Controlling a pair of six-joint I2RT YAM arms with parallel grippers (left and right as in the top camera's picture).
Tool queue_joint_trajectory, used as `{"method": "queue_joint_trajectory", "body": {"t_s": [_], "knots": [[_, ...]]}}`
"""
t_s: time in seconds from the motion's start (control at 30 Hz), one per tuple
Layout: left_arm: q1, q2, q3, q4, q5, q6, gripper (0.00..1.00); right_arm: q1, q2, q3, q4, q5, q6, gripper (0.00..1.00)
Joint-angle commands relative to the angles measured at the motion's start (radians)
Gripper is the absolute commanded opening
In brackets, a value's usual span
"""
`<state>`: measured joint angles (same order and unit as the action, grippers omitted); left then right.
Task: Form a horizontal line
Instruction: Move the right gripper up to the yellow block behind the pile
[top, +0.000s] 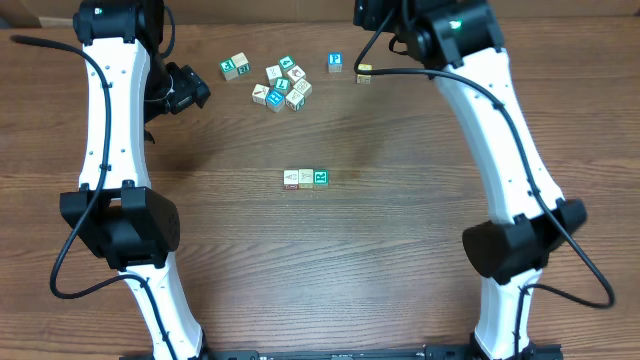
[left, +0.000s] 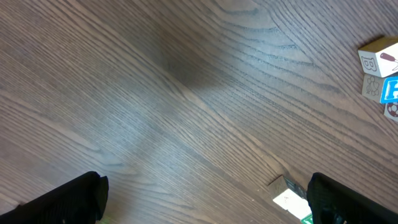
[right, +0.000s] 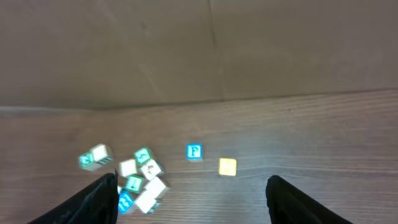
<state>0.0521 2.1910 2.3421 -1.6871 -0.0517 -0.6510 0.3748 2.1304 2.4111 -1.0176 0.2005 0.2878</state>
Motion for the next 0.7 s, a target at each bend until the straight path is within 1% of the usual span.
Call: {"method": "queue_joint_trajectory", "body": {"t_s": [0.0,0.1,0.3,0.53,0.67], "knots": [[-0.007,0.006,0.000,-0.002,0.000,0.008,0.99,-0.011,0.111,-0.024,0.042,0.039,-0.062,0.73],[-0.007,0.006,0.000,-0.002,0.000,0.008,1.00,-0.031,0.216,-0.024,0.094,0.039,-0.061,0.73],[-0.007,0.006,0.000,-0.002,0.000,0.008,0.99,-0.052,0.367,-0.024,0.179,0.035,-0.061,0.73],[-0.007,0.006,0.000,-0.002,0.000,0.008,1.00,-0.056,0.474,-0.024,0.219,0.031,-0.061,0.72],[-0.007,0.006,0.000,-0.002,0.000,0.008,1.00,-0.056,0.498,-0.024,0.231,0.031,-0.061,0.68]]}}
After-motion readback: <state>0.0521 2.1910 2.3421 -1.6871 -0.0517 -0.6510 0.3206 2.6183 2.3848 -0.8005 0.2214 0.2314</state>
